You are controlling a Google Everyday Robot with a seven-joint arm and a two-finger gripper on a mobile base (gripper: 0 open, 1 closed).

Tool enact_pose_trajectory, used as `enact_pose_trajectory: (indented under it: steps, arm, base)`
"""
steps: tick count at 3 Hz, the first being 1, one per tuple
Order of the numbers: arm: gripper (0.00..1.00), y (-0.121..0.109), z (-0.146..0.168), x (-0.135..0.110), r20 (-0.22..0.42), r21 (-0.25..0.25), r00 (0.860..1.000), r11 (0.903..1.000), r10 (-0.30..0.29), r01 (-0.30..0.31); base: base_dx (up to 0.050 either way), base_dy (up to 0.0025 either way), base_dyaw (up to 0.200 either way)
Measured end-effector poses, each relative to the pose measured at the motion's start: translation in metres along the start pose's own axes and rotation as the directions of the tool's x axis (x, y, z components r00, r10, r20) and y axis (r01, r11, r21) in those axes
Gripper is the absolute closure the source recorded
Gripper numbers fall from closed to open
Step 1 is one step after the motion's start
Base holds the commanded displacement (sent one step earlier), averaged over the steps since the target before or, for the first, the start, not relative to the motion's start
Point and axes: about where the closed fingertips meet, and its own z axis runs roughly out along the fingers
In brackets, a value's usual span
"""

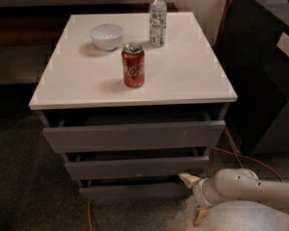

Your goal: Pick orange from bottom drawer and place on counter

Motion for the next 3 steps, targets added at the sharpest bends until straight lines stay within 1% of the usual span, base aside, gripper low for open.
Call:
enact_pose_trajectory:
  steps: [1, 2, 3]
  arm:
    - [0.0, 0.02, 0.071, 0.012, 0.077, 0.023, 0.99, 0.992, 0.122, -0.124]
    - [0.0, 0.021, 0.074, 0.011, 0.08, 0.024, 0.989, 0.9916, 0.125, -0.127]
    - [0.0, 0.029, 0.096, 0.013, 0.093, -0.005, 0.988, 0.9925, 0.122, -0.122]
  base:
    - [0.0, 0.0, 0.0]
    - [0.0, 0.0, 0.0]
    - [0.0, 0.0, 0.0]
